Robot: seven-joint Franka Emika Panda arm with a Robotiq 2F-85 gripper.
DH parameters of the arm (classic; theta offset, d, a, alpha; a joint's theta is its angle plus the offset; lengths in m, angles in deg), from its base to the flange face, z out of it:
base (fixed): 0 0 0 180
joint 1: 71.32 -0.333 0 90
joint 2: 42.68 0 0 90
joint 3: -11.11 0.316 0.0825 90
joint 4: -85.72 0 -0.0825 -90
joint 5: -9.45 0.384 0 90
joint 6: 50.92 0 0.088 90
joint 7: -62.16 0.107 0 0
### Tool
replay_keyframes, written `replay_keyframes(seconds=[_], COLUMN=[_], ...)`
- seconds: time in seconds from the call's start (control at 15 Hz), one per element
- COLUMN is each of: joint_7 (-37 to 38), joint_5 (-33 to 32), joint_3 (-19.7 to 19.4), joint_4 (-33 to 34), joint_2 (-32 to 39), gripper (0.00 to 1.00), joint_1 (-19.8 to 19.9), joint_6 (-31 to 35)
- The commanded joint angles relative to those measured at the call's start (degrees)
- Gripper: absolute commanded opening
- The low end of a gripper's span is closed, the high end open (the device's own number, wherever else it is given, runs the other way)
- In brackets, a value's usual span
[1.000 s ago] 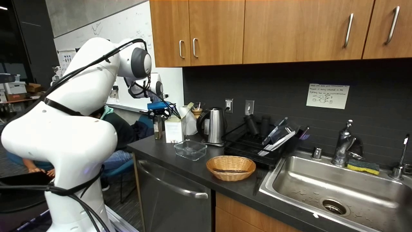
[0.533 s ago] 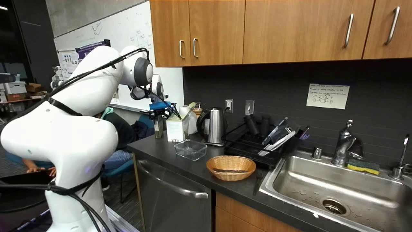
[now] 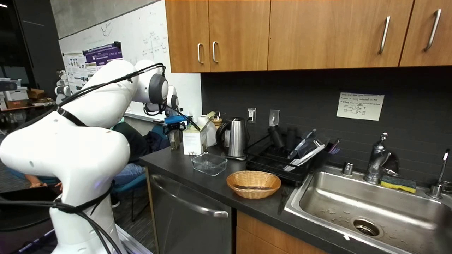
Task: Move the cereal box to the right.
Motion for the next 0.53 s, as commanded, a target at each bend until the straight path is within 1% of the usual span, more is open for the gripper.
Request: replay_keyframes(seconds=[0.0, 0.07, 0.13, 0.47], joint_7=[-2.72, -3.09, -1.17, -1.78], joint_5=[0.30, 0.49, 0.05, 0.08], joint_3=[0.26, 0.37, 0.09, 0.17], joint_4=[5.47, 6.02, 2.35, 3.61], joint_2=[2.96, 3.20, 1.21, 1.89], gripper=[1.00, 1.00, 1.00, 1.00], joint_1=[-0.30, -0.26, -0.01, -0.03], joint_6=[-2.81, -3.37, -1.39, -2.11])
